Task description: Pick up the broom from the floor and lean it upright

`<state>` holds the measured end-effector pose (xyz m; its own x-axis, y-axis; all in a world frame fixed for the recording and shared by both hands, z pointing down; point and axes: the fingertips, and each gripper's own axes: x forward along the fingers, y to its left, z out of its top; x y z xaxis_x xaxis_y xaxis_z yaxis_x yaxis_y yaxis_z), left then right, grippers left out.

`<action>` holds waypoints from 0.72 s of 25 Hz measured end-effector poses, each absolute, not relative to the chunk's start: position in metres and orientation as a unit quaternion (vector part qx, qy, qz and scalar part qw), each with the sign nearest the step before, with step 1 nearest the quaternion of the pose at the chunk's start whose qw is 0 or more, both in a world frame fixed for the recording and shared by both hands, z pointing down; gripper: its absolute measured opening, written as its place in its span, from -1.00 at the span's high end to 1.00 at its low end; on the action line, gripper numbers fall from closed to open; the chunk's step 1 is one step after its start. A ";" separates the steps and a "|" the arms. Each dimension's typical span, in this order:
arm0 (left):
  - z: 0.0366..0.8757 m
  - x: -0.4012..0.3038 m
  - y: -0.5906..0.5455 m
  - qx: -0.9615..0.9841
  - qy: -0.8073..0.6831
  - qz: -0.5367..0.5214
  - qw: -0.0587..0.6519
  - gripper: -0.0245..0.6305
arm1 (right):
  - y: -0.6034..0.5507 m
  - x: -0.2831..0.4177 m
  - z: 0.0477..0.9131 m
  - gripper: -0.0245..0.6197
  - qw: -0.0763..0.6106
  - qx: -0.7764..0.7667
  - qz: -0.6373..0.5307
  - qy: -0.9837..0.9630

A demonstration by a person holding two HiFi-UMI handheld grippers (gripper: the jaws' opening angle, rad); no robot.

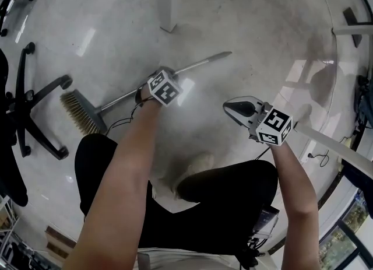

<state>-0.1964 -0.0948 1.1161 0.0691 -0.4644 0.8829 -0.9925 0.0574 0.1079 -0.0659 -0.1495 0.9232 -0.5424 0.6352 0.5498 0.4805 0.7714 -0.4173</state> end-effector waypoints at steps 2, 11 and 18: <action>1.124 -0.198 -0.101 0.607 -0.595 0.337 0.406 0.68 | -0.153 -0.076 0.925 0.88 0.352 -0.326 0.093 -0.873; 1.152 -0.196 -0.107 0.607 -0.571 0.391 0.391 0.61 | -0.152 -0.101 0.918 0.88 0.337 -0.319 0.073 -0.883; 1.167 -0.199 -0.105 0.605 -0.537 0.434 0.395 0.67 | -0.154 -0.098 0.915 0.88 0.334 -0.301 0.072 -0.890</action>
